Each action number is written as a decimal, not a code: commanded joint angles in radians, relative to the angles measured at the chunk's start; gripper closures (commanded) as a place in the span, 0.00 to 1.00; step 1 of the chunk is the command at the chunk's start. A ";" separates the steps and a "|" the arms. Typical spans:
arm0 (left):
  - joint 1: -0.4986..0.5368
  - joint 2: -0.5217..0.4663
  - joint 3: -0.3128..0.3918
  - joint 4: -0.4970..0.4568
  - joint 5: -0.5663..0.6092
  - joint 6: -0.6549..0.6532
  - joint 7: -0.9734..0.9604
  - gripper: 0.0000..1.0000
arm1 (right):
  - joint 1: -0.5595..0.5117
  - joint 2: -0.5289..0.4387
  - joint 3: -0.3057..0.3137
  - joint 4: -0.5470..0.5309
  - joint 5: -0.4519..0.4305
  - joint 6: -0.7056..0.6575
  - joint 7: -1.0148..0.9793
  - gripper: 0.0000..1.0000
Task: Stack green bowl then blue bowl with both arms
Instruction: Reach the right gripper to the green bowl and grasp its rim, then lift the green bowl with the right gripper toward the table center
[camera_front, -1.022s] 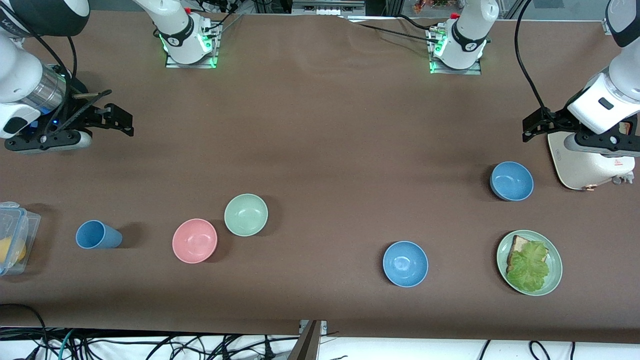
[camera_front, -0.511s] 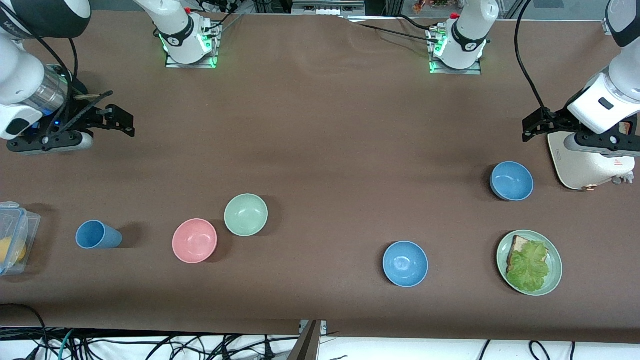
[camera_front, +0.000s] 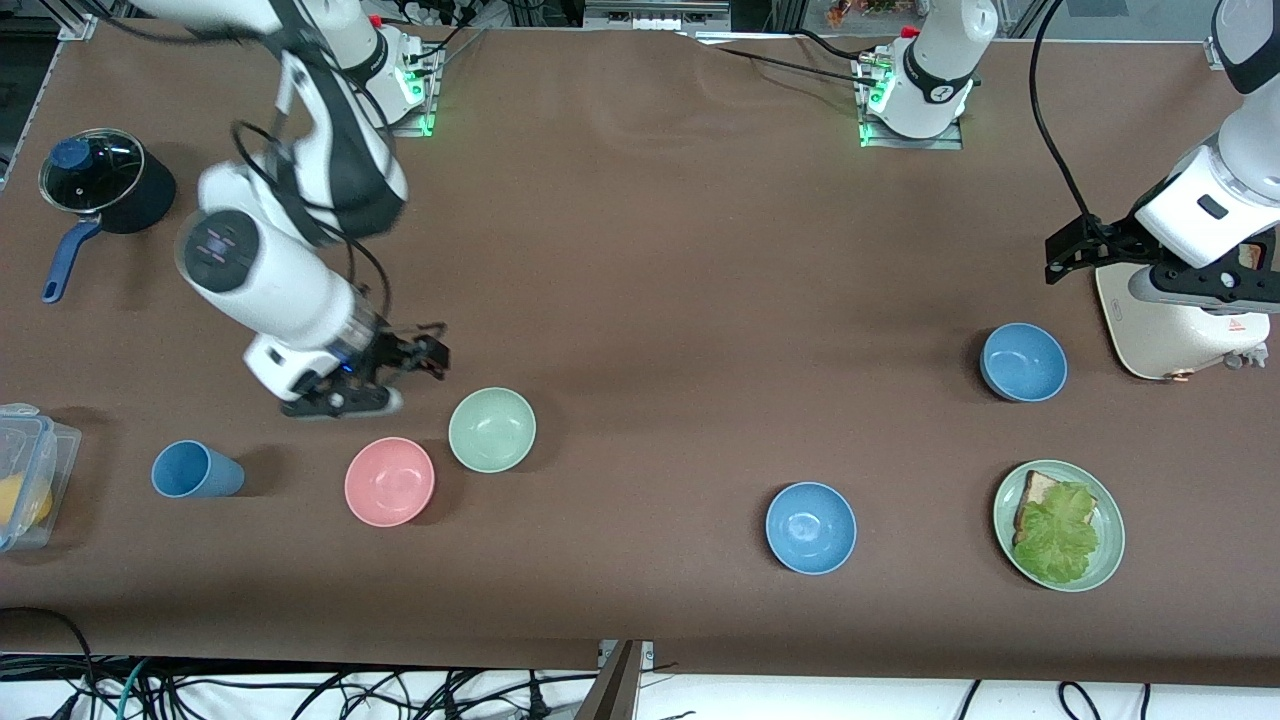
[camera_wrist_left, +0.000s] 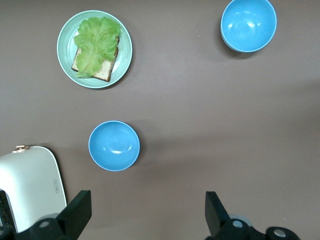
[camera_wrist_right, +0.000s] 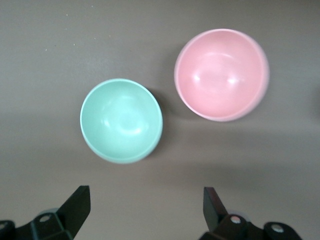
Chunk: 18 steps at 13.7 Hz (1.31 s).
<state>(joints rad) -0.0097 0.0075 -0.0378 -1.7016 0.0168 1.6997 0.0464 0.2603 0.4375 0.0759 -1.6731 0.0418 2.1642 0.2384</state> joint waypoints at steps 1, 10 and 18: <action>-0.006 0.005 0.006 0.020 -0.017 -0.022 -0.003 0.00 | -0.009 0.139 -0.002 0.082 0.006 0.067 0.001 0.01; -0.006 0.005 0.006 0.020 -0.018 -0.023 -0.003 0.00 | 0.034 0.289 -0.005 0.101 0.004 0.203 0.062 0.22; -0.006 0.005 0.006 0.020 -0.017 -0.023 -0.003 0.00 | 0.030 0.291 -0.002 0.101 0.032 0.168 0.059 1.00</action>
<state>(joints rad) -0.0097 0.0075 -0.0378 -1.7015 0.0168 1.6958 0.0464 0.2862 0.7276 0.0681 -1.5931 0.0520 2.3638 0.2944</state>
